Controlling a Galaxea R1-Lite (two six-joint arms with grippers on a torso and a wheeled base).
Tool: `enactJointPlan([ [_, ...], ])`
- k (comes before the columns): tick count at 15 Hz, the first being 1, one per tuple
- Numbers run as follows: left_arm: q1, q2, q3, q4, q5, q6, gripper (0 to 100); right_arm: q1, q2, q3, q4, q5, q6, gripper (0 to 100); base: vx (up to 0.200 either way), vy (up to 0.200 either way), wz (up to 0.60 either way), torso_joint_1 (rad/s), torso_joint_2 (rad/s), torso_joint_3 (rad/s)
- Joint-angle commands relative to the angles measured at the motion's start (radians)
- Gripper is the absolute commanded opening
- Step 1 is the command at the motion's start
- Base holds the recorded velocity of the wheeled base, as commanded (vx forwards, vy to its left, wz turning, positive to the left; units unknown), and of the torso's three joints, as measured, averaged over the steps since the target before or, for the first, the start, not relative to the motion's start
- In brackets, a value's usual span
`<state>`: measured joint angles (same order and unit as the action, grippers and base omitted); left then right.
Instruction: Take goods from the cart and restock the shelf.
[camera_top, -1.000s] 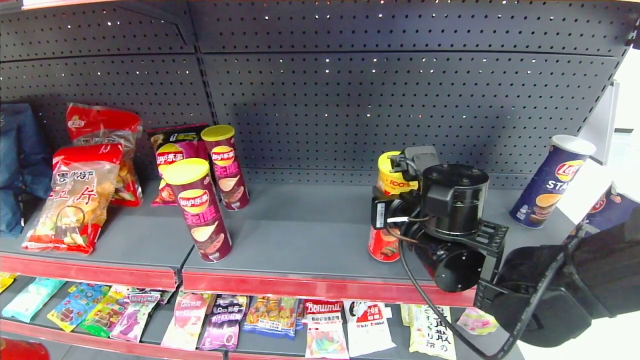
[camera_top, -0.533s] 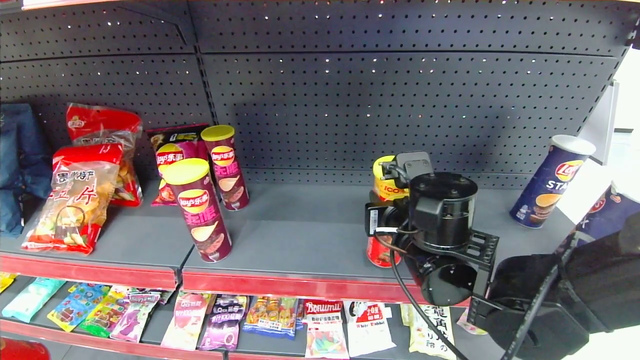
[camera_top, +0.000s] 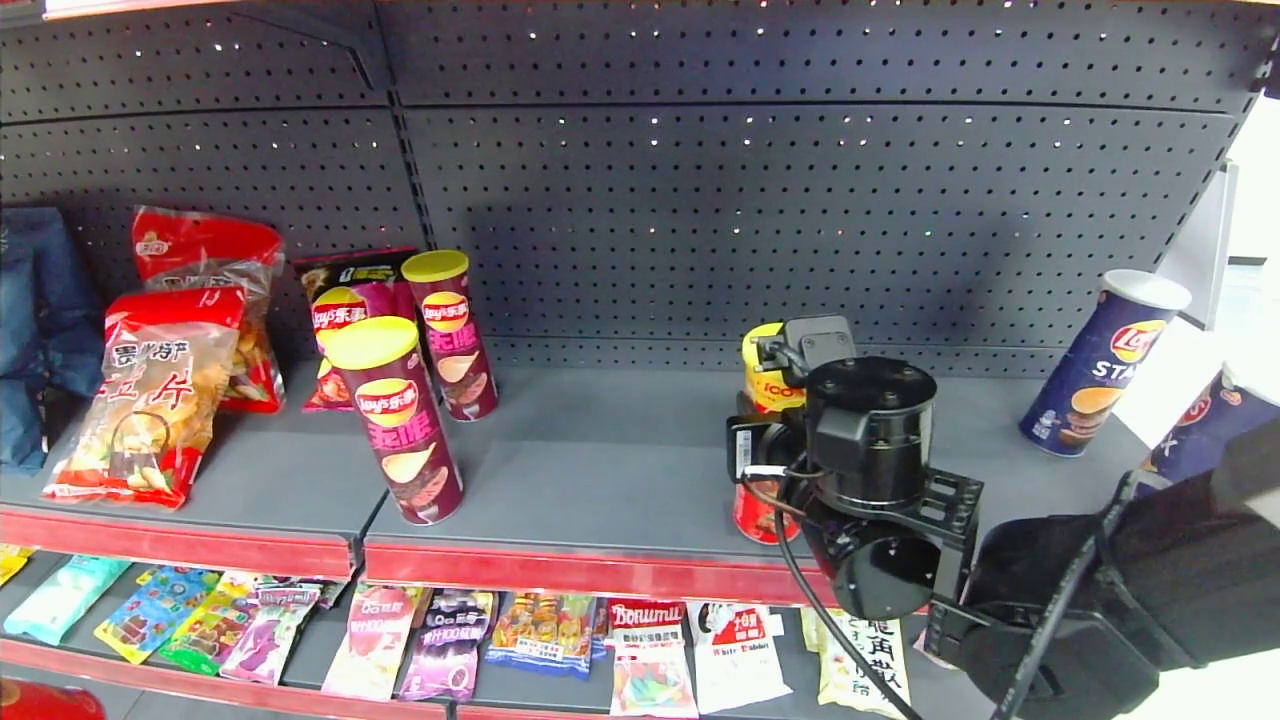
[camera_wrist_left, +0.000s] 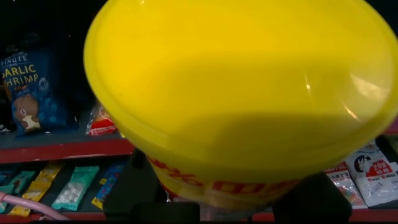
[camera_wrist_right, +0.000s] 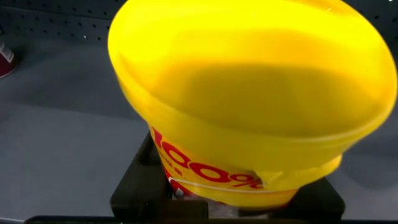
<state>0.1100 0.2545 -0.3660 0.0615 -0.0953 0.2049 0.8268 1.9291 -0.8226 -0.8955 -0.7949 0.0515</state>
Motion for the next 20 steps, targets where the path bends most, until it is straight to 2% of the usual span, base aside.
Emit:
enactJointPlan([
  [1,0.000,0.003,0.001,0.000,-0.001,0.001,0,0.000,0.010,-0.003,0.000,0.000,0.005,0,0.000,0.000,0.00,0.000,0.00,0.000],
  [3,0.000,0.003,0.002,0.006,-0.003,0.001,0,0.000,0.024,-0.017,0.000,0.000,0.042,0,0.000,0.000,0.00,0.000,0.00,0.000],
  [18,0.000,-0.007,0.013,0.014,-0.004,0.001,0,0.002,0.034,-0.015,0.000,-0.001,0.042,0,0.000,0.000,0.00,0.000,0.00,0.000],
  [19,0.000,-0.009,0.015,0.014,-0.004,0.001,0,0.008,0.036,-0.015,0.000,-0.001,0.044,100,0.000,0.000,0.00,0.000,0.00,0.000],
  [20,0.000,-0.009,0.015,0.014,-0.004,0.001,0,0.011,0.037,-0.015,0.000,-0.003,0.047,100,0.000,0.000,0.00,0.000,0.00,0.000],
])
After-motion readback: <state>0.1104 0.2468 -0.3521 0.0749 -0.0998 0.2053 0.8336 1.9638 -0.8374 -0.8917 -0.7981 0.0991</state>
